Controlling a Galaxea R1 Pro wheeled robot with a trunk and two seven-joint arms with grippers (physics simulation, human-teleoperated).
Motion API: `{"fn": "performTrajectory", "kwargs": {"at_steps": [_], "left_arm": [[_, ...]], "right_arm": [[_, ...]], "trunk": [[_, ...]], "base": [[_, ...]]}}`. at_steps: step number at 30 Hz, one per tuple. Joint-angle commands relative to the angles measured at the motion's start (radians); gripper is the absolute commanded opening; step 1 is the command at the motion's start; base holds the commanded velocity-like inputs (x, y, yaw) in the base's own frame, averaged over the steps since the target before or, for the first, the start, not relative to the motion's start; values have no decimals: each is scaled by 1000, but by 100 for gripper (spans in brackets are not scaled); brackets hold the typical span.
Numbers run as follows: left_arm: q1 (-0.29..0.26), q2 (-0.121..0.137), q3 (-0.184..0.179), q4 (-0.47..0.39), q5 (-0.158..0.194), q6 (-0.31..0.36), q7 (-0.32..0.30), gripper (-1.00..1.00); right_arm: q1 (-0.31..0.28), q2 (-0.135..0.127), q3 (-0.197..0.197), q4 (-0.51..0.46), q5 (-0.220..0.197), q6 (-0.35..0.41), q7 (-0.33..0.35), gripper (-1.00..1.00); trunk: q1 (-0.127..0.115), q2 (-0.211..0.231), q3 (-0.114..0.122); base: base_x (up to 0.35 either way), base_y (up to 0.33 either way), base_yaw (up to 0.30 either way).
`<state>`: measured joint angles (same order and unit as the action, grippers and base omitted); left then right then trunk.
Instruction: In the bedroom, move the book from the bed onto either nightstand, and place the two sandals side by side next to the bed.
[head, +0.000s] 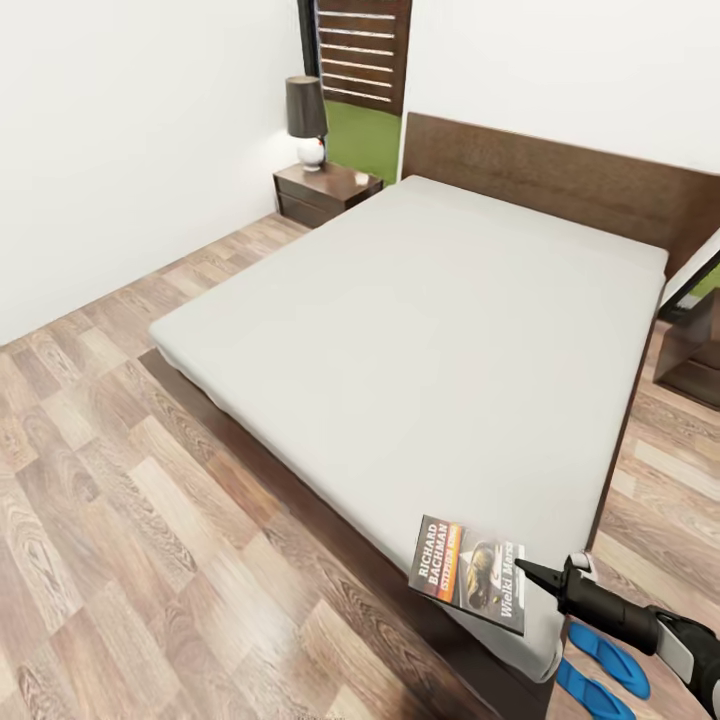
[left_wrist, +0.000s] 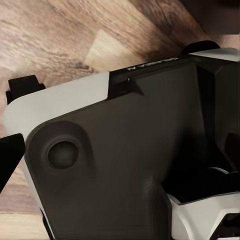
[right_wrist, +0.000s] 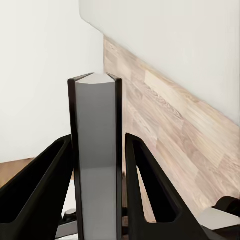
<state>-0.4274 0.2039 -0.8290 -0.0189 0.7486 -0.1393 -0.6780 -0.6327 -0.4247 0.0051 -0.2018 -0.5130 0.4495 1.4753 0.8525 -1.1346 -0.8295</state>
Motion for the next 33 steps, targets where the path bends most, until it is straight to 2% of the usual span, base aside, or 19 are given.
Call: {"fn": "performTrajectory", "kwargs": {"at_steps": [1,33], "left_arm": [[-1,0,-8,1,4,-6,-2,100],[-1,-1,-8,1,4,-6,-2,100]], "right_arm": [[0,0,-1,0,-3,10,3,-100],[-1,6,0,9,-2,9,3,-100]], "trunk": [[0,0,-1],[0,0,-24]], "base": [[0,0,267],[0,0,266]]}}
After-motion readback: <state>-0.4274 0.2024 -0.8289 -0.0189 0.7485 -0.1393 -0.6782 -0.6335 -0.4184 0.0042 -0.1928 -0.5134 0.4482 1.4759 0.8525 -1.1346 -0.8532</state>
